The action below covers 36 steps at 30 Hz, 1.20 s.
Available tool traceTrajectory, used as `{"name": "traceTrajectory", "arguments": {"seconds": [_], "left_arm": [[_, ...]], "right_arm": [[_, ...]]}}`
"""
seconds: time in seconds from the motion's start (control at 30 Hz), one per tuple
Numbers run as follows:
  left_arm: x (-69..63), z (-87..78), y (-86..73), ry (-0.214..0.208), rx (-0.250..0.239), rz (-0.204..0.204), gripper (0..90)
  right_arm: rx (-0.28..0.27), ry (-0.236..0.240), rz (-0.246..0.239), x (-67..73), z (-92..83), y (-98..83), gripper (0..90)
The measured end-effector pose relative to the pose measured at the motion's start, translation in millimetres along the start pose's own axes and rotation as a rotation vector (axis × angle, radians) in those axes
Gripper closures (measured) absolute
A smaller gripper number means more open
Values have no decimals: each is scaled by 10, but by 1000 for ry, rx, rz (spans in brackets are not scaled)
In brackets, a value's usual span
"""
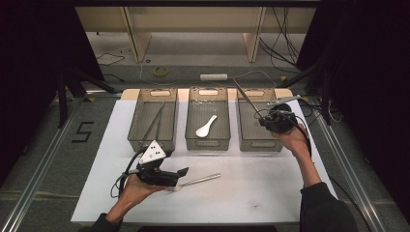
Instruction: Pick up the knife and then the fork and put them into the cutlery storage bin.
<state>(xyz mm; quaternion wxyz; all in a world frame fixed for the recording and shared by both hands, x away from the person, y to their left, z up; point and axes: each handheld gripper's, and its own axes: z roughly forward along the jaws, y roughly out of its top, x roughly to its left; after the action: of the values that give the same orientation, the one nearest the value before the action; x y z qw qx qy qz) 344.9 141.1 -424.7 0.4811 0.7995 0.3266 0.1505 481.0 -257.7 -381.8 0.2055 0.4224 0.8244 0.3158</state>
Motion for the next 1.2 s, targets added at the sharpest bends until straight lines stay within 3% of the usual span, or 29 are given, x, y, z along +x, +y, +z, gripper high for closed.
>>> {"name": "traceTrajectory", "arguments": {"seconds": [0.27, 0.53, 1.2], "left_arm": [[-10, -14, -18, 2, -30, -3, 152], [-7, 9, -30, 5, -17, 0, 153], [-30, 20, -24, -1, -4, 11, 153]], "right_arm": [[44, -25, 52, -84, 183, -14, 839], [87, -48, 134, -137, 310, -60, 839], [185, -72, 198, -114, 497, -104, 829]]}}
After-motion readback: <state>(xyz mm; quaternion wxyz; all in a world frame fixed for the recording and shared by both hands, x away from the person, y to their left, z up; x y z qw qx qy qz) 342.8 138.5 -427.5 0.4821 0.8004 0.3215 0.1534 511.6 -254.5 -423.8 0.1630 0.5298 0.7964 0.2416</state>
